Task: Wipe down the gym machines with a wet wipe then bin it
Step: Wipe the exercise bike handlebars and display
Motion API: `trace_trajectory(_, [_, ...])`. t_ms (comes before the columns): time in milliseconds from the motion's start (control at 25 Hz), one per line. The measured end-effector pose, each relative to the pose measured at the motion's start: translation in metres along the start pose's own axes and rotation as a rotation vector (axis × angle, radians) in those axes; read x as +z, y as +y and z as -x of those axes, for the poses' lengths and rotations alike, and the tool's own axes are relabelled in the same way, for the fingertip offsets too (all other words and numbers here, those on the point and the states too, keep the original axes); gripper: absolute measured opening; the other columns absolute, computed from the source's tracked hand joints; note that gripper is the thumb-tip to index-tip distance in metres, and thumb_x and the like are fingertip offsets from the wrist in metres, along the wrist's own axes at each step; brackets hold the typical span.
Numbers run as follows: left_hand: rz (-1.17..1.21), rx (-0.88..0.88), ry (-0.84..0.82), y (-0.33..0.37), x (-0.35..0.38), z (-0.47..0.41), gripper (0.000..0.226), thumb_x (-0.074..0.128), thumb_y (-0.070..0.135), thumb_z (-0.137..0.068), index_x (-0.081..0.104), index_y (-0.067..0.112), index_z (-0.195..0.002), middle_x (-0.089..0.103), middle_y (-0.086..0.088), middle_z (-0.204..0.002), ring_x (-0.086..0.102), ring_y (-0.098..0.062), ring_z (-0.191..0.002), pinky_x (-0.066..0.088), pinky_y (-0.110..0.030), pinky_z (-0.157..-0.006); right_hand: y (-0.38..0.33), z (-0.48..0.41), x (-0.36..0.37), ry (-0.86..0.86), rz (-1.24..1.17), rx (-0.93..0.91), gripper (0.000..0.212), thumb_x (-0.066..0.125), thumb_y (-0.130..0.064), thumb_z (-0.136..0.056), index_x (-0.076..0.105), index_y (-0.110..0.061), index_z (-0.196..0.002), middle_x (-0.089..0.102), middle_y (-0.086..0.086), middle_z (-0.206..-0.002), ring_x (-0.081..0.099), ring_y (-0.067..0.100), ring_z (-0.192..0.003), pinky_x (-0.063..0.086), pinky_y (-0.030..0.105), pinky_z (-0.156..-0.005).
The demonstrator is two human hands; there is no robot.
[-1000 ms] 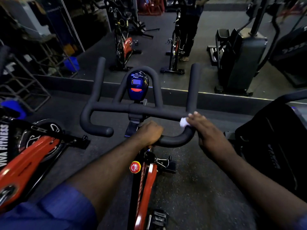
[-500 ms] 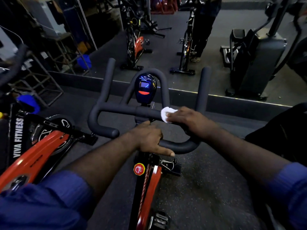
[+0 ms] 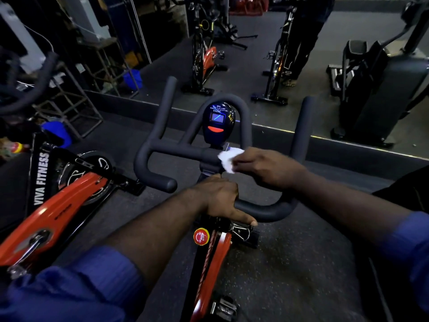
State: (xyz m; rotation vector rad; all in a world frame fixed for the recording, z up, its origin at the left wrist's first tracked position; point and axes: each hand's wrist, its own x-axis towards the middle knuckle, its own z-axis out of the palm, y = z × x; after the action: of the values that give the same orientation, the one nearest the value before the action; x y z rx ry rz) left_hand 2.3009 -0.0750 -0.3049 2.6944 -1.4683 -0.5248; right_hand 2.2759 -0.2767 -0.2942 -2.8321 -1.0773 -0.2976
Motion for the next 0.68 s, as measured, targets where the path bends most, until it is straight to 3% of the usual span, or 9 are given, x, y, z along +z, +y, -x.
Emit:
trace_trajectory(80, [0.04, 0.005, 0.02, -0.001, -0.001, 0.001, 0.074, 0.063, 0.091, -0.072, 0.046, 0.02, -0.057, 0.045, 0.009, -0.055, 0.039, -0.007, -0.057, 0.031, -0.035, -0.067, 0.007, 0.016, -0.015, -0.016, 0.084, -0.079, 0.019, 0.053, -0.011, -0.085, 0.072, -0.011, -0.087, 0.068, 0.006, -0.098, 0.064, 0.029, -0.092, 0.056, 0.038, -0.08])
trace_trajectory(160, [0.06, 0.01, 0.016, -0.002, 0.0, 0.002, 0.074, 0.062, 0.091, -0.071, 0.045, 0.021, -0.057, 0.044, 0.009, -0.055, 0.038, -0.008, -0.057, 0.03, -0.035, -0.066, 0.001, 0.004, -0.018, -0.003, 0.117, 0.031, 0.009, 0.059, -0.015, -0.081, 0.066, -0.015, -0.075, 0.063, 0.005, -0.083, 0.062, 0.031, -0.079, 0.055, 0.04, -0.069])
trace_trajectory(320, [0.028, 0.01, 0.018, -0.004, 0.004, -0.001, 0.08, 0.057, 0.096, -0.069, 0.052, 0.017, -0.059, 0.051, 0.005, -0.055, 0.044, -0.011, -0.055, 0.029, -0.033, -0.059, -0.011, 0.009, 0.003, 0.061, -0.051, 0.138, 0.023, 0.056, -0.012, -0.08, 0.071, -0.01, -0.098, 0.064, 0.011, -0.101, 0.059, 0.033, -0.088, 0.051, 0.041, -0.08])
trace_trajectory(400, [0.042, 0.02, 0.04, -0.006, 0.004, 0.0, 0.082, 0.057, 0.096, -0.069, 0.054, 0.015, -0.059, 0.053, 0.002, -0.054, 0.048, -0.014, -0.053, 0.03, -0.032, -0.054, -0.006, 0.033, -0.005, 0.081, -0.077, 0.1, 0.024, 0.053, -0.015, -0.08, 0.074, -0.011, -0.092, 0.064, 0.009, -0.096, 0.06, 0.03, -0.085, 0.052, 0.036, -0.078])
trace_trajectory(480, [0.145, 0.035, 0.1, -0.006, 0.008, 0.003, 0.079, 0.06, 0.092, -0.071, 0.052, 0.014, -0.06, 0.05, 0.002, -0.054, 0.046, -0.014, -0.052, 0.031, -0.032, -0.052, 0.003, 0.036, -0.02, 0.181, -0.077, 0.215, 0.025, 0.052, -0.022, -0.082, 0.075, -0.013, -0.084, 0.063, 0.007, -0.086, 0.061, 0.029, -0.08, 0.05, 0.033, -0.072])
trace_trajectory(600, [0.333, 0.121, 0.454, -0.013, 0.026, 0.003, 0.061, 0.062, 0.075, -0.085, 0.052, 0.017, -0.071, 0.048, 0.008, -0.069, 0.045, -0.012, -0.068, 0.033, -0.03, -0.064, 0.015, -0.011, -0.022, 0.397, -0.174, 0.596, 0.03, 0.057, -0.013, -0.086, 0.078, -0.006, -0.106, 0.065, 0.015, -0.094, 0.063, 0.03, -0.088, 0.041, 0.025, -0.079])
trace_trajectory(680, [0.337, 0.129, 0.743, -0.026, 0.029, 0.0, 0.043, 0.063, 0.054, -0.096, 0.06, 0.013, -0.085, 0.054, 0.004, -0.086, 0.048, -0.015, -0.085, 0.037, -0.029, -0.078, 0.008, -0.025, -0.007, 0.32, -0.225, 0.572, 0.041, 0.054, -0.005, -0.083, 0.075, -0.005, -0.118, 0.065, 0.018, -0.106, 0.063, 0.036, -0.098, 0.041, 0.023, -0.089])
